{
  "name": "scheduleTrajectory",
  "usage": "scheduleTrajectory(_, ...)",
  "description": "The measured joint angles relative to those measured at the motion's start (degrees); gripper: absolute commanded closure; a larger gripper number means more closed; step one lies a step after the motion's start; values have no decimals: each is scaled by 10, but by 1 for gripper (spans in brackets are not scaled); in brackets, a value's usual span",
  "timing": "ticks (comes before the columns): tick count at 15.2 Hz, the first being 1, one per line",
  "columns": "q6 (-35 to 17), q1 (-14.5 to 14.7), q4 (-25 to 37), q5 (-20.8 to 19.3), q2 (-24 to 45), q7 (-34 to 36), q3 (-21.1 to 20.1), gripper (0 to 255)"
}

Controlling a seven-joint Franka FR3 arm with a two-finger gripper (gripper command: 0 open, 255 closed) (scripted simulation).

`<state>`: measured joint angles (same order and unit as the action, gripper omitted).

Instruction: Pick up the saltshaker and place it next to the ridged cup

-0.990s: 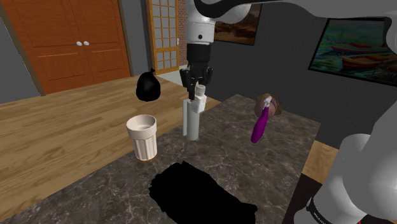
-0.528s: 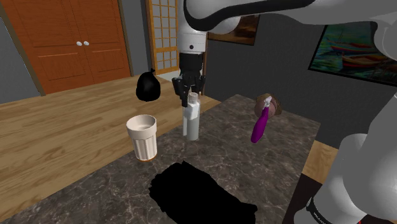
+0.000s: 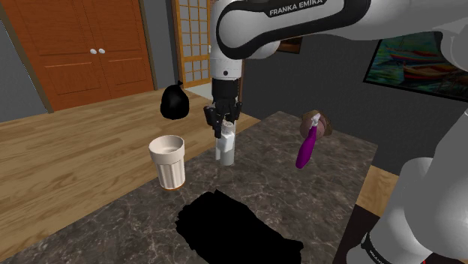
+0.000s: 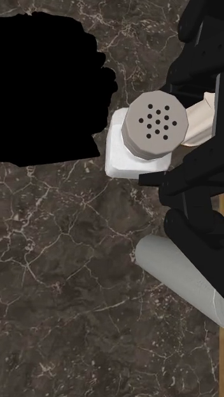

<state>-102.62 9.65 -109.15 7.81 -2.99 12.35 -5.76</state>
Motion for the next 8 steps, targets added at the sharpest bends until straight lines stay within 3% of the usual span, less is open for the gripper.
scheduleTrajectory(8, -59, 1, -50, 2, 10, -6, -1, 255)
